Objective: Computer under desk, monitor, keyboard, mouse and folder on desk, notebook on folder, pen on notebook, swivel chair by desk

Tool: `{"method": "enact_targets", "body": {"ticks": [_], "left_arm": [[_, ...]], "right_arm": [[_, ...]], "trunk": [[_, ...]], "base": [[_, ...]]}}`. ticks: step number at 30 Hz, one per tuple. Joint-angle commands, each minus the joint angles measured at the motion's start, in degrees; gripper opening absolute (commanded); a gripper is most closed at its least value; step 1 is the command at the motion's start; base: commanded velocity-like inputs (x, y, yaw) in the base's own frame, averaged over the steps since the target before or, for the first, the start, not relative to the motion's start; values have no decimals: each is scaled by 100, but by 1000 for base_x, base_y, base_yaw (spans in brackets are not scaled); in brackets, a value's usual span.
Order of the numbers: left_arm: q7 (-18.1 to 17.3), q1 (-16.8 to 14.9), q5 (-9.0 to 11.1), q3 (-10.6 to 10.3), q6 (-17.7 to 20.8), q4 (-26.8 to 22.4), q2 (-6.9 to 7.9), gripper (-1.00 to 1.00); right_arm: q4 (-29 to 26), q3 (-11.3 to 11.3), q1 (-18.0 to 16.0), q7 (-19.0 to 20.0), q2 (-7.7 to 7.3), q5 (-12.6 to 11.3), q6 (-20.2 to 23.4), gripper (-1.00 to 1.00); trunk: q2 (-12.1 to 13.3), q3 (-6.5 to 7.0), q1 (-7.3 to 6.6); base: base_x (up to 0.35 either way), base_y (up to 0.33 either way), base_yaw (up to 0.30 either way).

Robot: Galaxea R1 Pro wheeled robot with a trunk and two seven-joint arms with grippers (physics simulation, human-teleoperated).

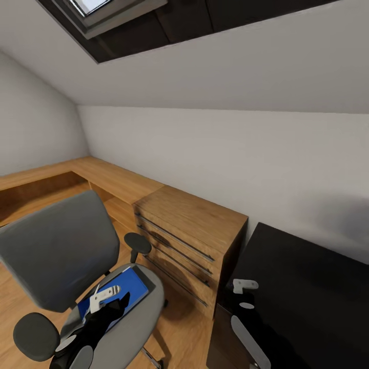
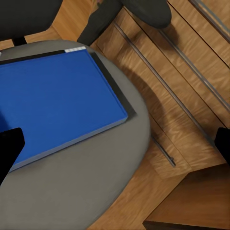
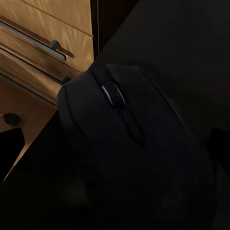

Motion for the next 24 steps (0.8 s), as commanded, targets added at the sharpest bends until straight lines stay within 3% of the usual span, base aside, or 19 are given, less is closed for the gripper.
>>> {"method": "enact_targets", "body": {"ticks": [1, 13, 24], "left_arm": [[53, -4, 53, -13, 8, -10, 6, 100], [53, -4, 60, -13, 8, -10, 6, 100], [53, -4, 60, -13, 9, -10, 6, 100]], "right_arm": [[149, 19, -5, -54, -9, -44, 67, -100], [126, 12, -5, -47, -23, -53, 67, -100], [92, -18, -5, 209, -52, -59, 67, -100]], "trunk": [[-4, -7, 1], [-4, -7, 1], [-4, -7, 1]], "base": [[0, 0, 0], [0, 0, 0], [0, 0, 0]]}}
